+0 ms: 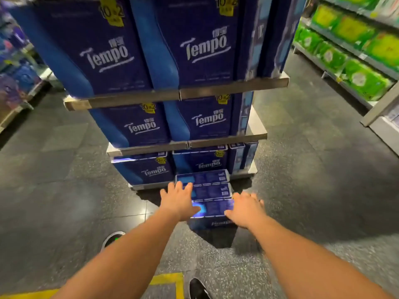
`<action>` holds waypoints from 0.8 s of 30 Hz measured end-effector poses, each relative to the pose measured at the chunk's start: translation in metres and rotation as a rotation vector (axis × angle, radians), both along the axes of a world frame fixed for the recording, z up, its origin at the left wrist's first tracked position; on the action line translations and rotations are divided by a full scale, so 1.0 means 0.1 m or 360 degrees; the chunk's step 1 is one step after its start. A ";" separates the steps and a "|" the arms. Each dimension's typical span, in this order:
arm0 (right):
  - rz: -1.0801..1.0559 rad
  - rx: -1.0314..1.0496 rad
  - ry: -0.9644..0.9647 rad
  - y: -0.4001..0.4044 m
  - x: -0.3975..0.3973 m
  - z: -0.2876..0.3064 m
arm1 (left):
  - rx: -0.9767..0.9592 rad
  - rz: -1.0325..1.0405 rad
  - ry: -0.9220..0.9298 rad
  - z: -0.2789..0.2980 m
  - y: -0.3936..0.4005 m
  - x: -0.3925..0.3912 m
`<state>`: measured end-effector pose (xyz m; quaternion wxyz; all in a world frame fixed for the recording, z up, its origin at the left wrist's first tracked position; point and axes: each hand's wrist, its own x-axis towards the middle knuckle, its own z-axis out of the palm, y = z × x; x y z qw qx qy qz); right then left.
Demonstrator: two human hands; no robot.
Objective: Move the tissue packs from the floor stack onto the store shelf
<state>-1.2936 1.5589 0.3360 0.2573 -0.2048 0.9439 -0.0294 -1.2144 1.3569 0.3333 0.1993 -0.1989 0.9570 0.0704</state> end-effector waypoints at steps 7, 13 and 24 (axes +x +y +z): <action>0.0112 0.0053 -0.0010 -0.26 -0.91 -1.80 | -0.0018 0.0037 0.0004 -1.91 -0.21 -0.75; 0.0207 0.0091 0.0011 -0.32 -1.39 -3.83 | -0.0021 0.0203 0.0074 -3.98 -0.34 -1.00; 0.0232 0.0149 0.0103 -0.34 -1.41 -5.05 | -0.0050 0.0099 0.0147 -5.19 -0.35 -0.81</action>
